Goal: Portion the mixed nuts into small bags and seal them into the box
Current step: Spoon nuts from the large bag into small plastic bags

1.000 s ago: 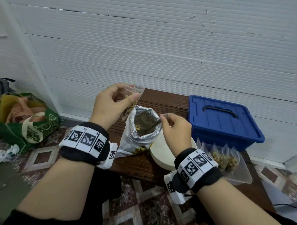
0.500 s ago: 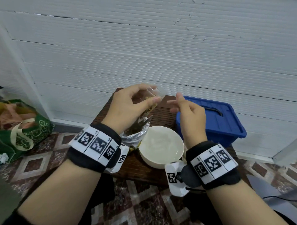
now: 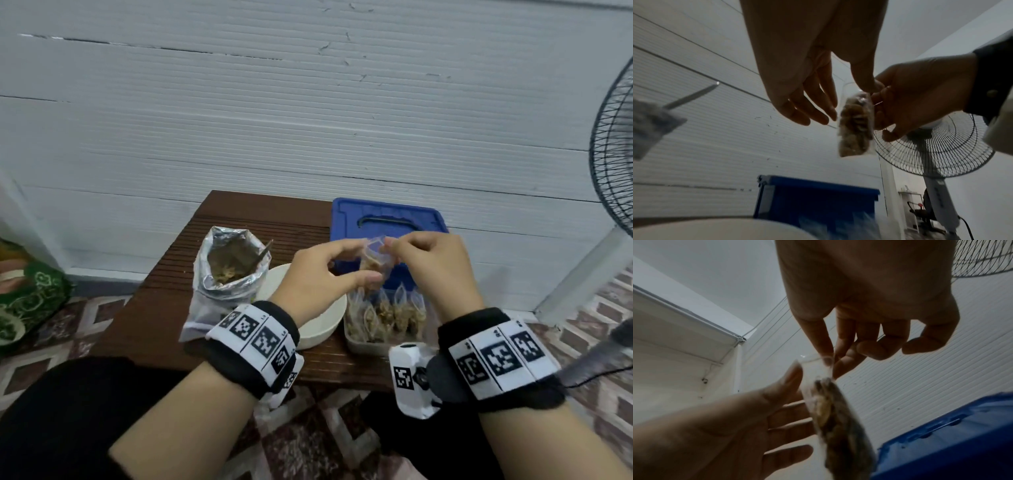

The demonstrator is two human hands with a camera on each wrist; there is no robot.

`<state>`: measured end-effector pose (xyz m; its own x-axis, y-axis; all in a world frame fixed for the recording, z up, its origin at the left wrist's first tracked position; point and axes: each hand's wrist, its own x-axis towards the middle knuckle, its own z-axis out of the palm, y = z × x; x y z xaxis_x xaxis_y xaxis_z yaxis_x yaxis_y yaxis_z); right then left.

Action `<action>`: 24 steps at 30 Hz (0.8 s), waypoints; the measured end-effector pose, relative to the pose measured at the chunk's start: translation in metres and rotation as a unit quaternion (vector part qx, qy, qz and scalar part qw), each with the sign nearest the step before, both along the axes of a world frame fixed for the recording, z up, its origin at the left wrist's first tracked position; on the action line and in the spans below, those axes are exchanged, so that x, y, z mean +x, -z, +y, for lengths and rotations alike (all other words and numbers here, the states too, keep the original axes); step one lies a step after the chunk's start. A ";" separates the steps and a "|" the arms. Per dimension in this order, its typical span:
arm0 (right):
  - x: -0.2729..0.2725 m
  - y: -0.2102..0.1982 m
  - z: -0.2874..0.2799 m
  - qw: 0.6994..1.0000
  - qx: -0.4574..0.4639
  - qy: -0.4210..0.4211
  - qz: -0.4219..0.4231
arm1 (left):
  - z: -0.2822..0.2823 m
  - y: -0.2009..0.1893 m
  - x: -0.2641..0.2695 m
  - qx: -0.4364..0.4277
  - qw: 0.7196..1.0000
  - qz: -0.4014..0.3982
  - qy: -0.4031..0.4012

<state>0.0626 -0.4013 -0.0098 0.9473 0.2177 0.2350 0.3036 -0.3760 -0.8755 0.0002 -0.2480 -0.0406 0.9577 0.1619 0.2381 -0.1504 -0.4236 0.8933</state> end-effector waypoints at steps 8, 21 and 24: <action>0.023 0.034 -0.034 0.977 -0.189 0.069 0.063 | 0.007 0.046 0.009 0.072 0.987 0.130 -0.060; 0.033 0.085 -0.027 0.932 -0.319 0.041 0.165 | 0.033 0.076 0.013 0.253 0.907 0.323 -0.094; 0.031 0.084 -0.026 0.939 -0.302 0.045 0.157 | 0.031 0.076 0.017 0.272 0.897 0.340 -0.082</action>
